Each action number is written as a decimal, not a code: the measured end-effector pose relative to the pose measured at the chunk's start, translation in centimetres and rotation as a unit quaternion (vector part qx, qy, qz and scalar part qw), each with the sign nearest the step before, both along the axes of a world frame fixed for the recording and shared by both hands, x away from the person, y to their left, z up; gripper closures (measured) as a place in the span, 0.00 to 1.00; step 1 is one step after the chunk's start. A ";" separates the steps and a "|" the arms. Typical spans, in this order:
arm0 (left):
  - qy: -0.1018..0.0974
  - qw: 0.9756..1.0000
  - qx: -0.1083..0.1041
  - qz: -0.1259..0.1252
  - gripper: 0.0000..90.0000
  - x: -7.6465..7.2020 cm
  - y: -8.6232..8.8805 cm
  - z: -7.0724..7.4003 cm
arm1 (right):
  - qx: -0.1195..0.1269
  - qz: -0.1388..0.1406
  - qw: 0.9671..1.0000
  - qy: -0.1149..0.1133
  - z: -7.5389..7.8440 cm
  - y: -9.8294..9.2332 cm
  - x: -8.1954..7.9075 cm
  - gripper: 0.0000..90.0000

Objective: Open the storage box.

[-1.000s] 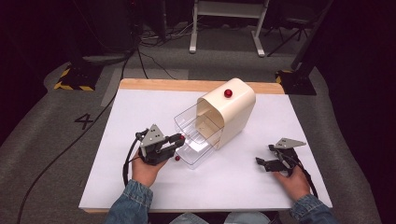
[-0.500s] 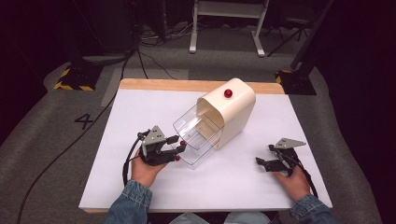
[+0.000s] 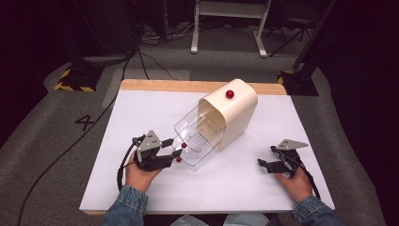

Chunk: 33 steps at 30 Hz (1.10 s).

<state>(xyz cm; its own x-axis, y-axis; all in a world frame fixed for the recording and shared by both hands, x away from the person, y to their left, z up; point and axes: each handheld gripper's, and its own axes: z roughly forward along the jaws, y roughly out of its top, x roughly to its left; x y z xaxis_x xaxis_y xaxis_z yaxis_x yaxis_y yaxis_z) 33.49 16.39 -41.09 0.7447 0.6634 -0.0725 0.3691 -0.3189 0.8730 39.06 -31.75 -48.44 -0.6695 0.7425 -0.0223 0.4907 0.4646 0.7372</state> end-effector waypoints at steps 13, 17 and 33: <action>-0.021 0.998 0.052 0.018 0.42 -3.4 4.0 -0.3 | -0.001 0.000 1.000 0.001 0.0 0.0 0.0 0.17; -0.021 0.998 0.056 0.027 0.37 -4.0 5.6 -0.6 | -0.001 0.000 1.000 0.001 0.0 0.0 0.0 0.17; 0.093 0.990 0.085 0.063 0.34 -3.1 9.6 -4.2 | -0.001 0.000 1.000 0.000 0.0 0.0 0.0 0.17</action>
